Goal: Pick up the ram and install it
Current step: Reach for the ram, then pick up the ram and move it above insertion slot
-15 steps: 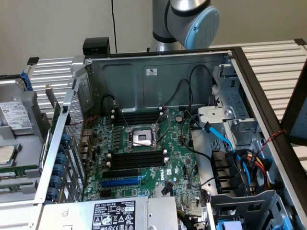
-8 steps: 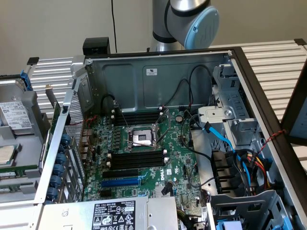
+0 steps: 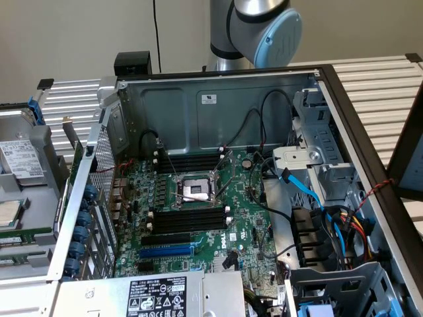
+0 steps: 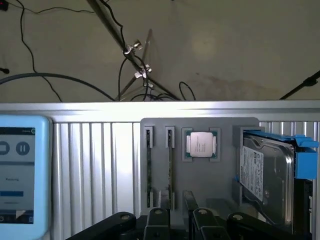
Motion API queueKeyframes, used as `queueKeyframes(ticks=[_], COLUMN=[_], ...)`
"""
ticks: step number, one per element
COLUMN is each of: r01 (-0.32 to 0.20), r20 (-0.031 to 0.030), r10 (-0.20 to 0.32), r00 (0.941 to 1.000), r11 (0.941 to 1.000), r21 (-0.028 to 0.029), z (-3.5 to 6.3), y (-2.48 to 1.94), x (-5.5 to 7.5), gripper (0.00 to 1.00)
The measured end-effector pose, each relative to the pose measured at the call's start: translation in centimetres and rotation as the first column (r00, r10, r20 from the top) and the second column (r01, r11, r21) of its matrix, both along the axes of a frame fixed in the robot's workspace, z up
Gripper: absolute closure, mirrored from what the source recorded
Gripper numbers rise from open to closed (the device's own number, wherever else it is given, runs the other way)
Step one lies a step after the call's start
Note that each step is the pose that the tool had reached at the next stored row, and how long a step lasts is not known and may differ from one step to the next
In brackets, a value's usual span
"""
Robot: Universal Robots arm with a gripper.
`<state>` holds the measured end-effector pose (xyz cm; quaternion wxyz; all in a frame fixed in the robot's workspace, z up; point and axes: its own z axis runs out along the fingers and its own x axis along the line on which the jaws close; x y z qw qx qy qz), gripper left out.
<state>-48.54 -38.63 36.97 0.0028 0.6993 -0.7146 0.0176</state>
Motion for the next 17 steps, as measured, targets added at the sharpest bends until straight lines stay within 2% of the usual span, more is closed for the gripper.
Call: queueKeyframes(ticks=[17], r01=[0.0], r20=[0.0], r10=[0.0], r00=[1.0], r11=[1.0], r21=[0.0], z=[0.0], y=[-0.01], x=[0.0], gripper=[0.75])
